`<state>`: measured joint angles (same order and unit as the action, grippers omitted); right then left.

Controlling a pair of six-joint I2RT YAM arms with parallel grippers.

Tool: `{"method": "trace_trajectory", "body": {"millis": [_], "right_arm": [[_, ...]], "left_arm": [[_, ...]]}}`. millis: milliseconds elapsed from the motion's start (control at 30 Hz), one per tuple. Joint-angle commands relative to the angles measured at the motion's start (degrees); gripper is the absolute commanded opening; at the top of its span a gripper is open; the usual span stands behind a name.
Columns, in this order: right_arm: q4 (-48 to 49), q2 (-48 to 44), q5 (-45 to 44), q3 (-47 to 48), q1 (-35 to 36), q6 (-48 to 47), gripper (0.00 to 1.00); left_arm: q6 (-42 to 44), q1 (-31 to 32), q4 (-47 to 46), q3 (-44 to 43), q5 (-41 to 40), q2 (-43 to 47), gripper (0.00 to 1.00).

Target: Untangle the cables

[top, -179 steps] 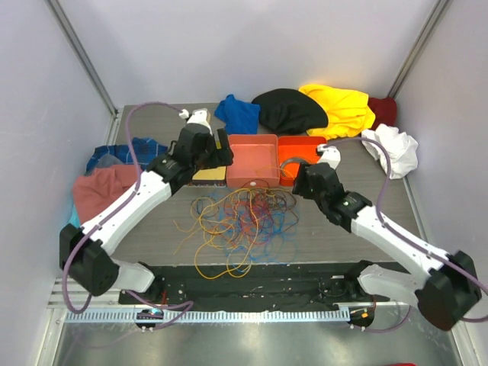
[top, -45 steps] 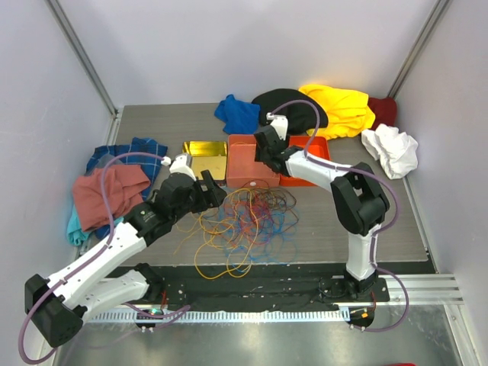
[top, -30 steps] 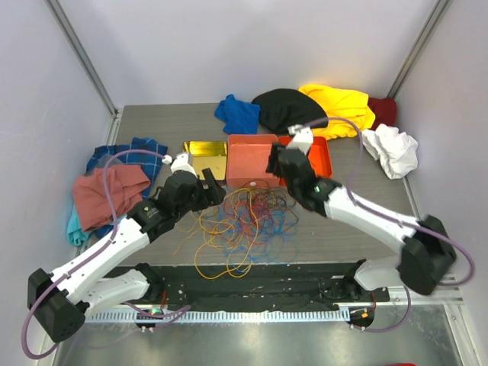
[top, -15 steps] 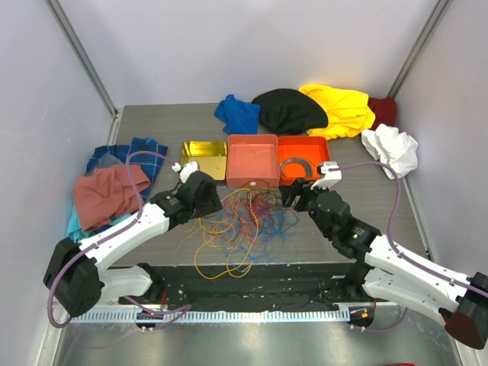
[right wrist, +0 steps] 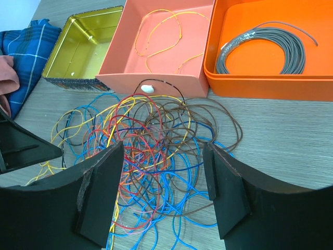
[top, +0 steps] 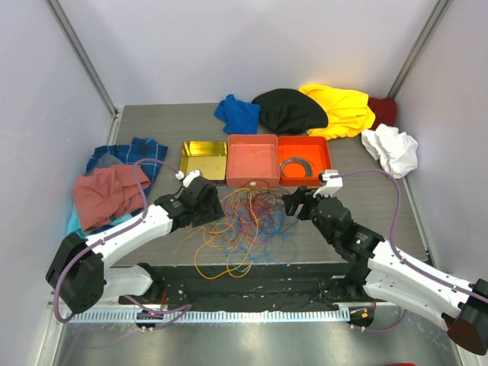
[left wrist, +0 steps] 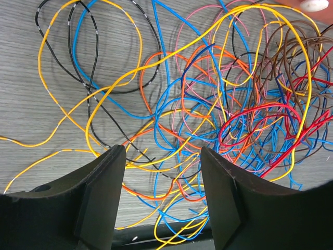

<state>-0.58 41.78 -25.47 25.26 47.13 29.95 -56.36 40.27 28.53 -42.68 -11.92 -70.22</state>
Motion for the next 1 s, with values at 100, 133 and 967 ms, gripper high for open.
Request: {"method": "trace_trajectory", "body": {"millis": [100,133,967], "right_arm": [[0.93,1.11,-0.28,0.58,0.15,0.89,0.70],[0.93,1.11,-0.36,0.41,0.15,0.98,0.70],[-1.62,-0.38,-2.74,-0.38,0.15,0.63,0.70]], "left_arm": [[0.64,0.25,0.03,0.05,0.24,4.73,0.64],[0.55,0.25,0.38,0.14,-0.20,5.52,0.64],[-3.93,0.42,-11.39,7.34,0.42,4.74,0.64]]}}
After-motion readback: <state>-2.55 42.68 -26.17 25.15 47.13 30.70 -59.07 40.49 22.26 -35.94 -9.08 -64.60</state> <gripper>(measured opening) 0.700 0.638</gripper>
